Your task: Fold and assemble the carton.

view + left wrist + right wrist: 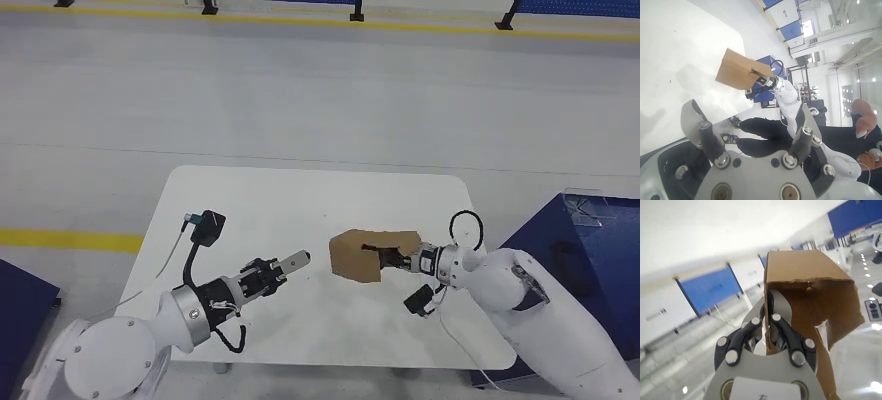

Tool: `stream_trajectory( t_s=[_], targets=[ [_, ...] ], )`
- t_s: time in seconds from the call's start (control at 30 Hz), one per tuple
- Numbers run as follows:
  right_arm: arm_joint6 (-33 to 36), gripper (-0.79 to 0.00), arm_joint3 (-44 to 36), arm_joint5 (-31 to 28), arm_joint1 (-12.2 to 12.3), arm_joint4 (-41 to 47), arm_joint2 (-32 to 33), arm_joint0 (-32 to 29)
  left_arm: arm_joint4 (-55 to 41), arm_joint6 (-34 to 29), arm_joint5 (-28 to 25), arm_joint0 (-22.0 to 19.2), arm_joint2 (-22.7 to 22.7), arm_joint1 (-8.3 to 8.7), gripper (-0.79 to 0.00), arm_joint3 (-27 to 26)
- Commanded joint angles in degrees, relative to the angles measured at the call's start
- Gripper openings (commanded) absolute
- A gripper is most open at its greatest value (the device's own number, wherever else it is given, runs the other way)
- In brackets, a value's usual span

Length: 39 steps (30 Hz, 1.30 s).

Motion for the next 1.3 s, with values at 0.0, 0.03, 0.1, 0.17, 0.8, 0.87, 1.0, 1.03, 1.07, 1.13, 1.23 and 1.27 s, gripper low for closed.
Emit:
stream_trajectory(
  t_s=[0.0,0.03,0.1,0.17,0.8,0.87,1.0,1.03,1.07,1.13,1.23,1.27],
  targets=[
    [-17.8,-0.785,-2.4,-10.1,0.3,2.4,1.0,-0.2,0.0,0.0,0.0,0.0,0.0,0.00,0.000,0.0],
    [-19.6,-0.785,-2.9,-12.8,0.3,2.1,1.1,-0.2,0.0,0.0,0.0,0.0,0.0,0.00,0.000,0.0],
    [-22.0,-0.785,-2.5,-18.2,0.1,2.3,0.5,0.1,0.0,0.0,0.0,0.0,0.0,0.00,0.000,0.0],
    [-22.8,-0.785,-1.2,-21.3,-0.3,0.8,-1.3,1.0,0.0,0.0,0.0,0.0,0.0,0.00,0.000,0.0],
    [-3.0,-0.431,8.3,-4.1,-8.8,8.1,0.7,4.3,0.0,0.0,0.0,0.0,0.0,0.00,0.000,0.0],
    [1.0,-0.785,7.4,7.7,-8.5,8.1,5.8,0.9,0.0,0.0,0.0,0.0,0.0,0.00,0.000,0.0],
    [14.4,-0.785,10.2,30.1,-7.5,0.1,13.5,-5.0,0.0,0.0,0.0,0.0,0.0,0.00,0.000,0.0],
    [19.4,-0.785,11.0,36.0,-7.4,-5.4,15.0,-5.7,0.0,0.0,0.0,0.0,0.0,0.00,0.000,0.0],
    [25.6,-0.785,12.1,41.0,-7.3,-12.8,16.3,-6.2,0.0,0.0,0.0,0.0,0.0,0.00,0.000,0.0],
    [39.7,-0.785,13.7,46.8,-7.6,-29.3,17.8,-6.7,0.0,0.0,0.0,0.0,0.0,0.00,0.000,0.0],
    [62.3,-0.785,16.3,45.8,-8.3,-55.5,16.6,-7.1,0.0,0.0,0.0,0.0,0.0,0.00,0.000,0.0],
    [69.3,-0.785,17.8,44.4,-8.4,-62.7,15.8,-7.0,0.0,0.0,0.0,0.0,0.0,0.00,0.000,0.0]
  ],
)
